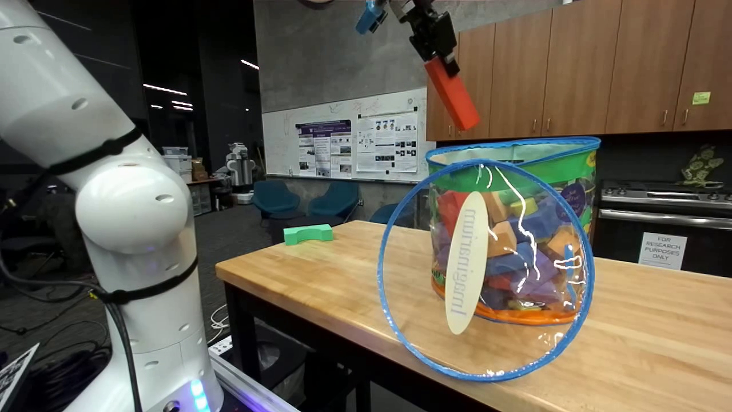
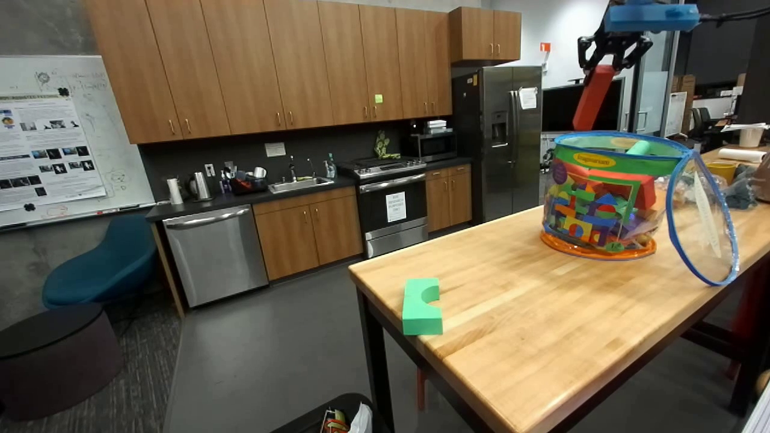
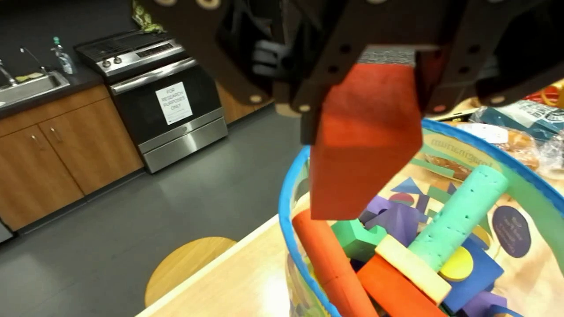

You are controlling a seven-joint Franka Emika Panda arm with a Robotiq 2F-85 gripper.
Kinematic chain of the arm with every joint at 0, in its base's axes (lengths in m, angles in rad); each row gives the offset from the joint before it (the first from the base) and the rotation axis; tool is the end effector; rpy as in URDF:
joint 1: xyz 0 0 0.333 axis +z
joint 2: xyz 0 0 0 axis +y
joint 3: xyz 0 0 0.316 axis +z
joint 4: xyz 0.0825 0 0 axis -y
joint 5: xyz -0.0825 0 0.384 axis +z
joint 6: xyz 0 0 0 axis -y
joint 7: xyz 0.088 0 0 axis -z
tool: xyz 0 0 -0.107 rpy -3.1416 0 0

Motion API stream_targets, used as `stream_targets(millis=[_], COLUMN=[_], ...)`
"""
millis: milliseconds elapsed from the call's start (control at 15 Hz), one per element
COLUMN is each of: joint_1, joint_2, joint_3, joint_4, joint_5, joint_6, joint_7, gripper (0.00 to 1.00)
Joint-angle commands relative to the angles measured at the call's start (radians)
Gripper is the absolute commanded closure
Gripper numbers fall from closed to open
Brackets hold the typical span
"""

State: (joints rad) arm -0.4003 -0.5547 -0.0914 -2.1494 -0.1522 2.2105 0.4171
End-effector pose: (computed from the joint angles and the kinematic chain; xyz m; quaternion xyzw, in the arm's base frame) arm 0.3663 -0.2144 0.6808 0.8658 -0.3961 0.3002 0.0582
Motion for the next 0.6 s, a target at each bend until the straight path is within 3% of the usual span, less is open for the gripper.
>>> stream_targets(millis=[0, 533], joint_1=[-0.048, -0.041], joint_2=[0.078, 0.258], joint_3=[0.022, -0.001], joint_4=[0.038, 0.144], joint_5=[-0.073, -0.165], joint_6=[-0.012, -0.025], joint_7=[0.115, 0.305], gripper=[0.84, 0.84])
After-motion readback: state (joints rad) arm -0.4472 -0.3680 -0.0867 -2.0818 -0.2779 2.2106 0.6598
